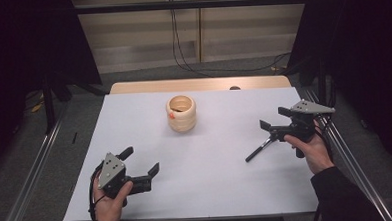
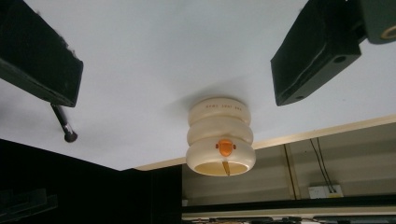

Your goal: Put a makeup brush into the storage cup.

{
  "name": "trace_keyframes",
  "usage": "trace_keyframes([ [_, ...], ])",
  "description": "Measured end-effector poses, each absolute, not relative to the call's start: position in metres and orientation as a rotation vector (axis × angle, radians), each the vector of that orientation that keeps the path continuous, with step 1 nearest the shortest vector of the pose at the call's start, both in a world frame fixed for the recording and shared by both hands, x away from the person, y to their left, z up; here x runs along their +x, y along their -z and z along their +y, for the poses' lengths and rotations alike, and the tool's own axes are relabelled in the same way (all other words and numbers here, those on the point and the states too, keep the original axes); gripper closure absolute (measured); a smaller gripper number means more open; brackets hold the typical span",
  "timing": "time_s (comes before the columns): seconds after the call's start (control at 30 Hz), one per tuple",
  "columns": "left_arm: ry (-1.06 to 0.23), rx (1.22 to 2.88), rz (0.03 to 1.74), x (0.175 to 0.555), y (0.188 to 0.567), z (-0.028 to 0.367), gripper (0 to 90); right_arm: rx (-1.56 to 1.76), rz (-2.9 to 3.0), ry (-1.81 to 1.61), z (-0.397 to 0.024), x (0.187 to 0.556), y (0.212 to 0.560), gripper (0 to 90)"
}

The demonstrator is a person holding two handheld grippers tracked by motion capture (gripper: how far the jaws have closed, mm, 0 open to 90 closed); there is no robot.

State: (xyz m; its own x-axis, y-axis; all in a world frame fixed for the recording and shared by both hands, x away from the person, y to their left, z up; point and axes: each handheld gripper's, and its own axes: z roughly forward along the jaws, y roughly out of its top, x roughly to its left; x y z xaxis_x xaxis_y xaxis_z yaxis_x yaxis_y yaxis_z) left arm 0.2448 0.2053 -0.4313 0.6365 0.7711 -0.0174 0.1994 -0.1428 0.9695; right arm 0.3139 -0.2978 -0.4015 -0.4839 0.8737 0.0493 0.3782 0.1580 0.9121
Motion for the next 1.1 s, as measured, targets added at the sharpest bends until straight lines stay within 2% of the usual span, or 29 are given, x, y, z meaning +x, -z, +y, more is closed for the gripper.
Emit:
trace_keyframes([
  [0.6, -0.606, 1.687, 0.811, 0.246, 0.432, 0.205, 2.0, 1.3, 2.155, -1.151, -0.305, 0.326, 0.406, 20.5],
  [1.1, -0.602, 1.694, 0.799, 0.245, 0.433, 0.205, 2.2, 1.481, 2.305, -0.896, -0.293, 0.345, 0.414, 20.9],
])
